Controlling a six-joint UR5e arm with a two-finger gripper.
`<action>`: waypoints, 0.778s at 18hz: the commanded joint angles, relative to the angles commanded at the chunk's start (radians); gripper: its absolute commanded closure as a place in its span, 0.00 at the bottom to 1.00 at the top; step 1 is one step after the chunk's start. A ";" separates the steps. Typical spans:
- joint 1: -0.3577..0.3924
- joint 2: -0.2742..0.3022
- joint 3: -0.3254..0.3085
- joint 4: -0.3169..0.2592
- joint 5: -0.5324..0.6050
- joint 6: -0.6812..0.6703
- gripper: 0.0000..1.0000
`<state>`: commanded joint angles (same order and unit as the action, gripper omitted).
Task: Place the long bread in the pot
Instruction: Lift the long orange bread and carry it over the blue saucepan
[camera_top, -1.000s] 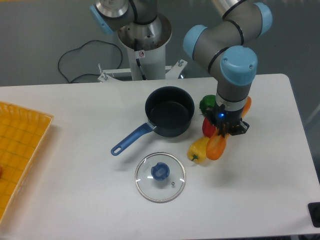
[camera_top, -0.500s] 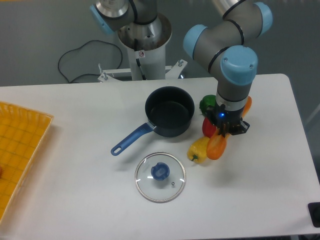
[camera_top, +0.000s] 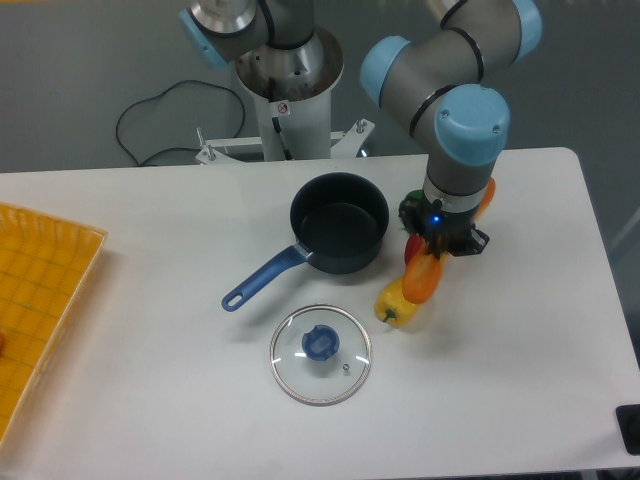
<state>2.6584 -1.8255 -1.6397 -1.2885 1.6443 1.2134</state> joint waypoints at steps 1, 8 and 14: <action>-0.008 0.009 -0.018 -0.009 0.012 -0.002 0.99; -0.052 0.118 -0.153 -0.055 0.094 -0.034 0.98; -0.080 0.154 -0.207 -0.086 0.134 -0.097 0.97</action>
<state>2.5787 -1.6720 -1.8469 -1.3743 1.7778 1.1169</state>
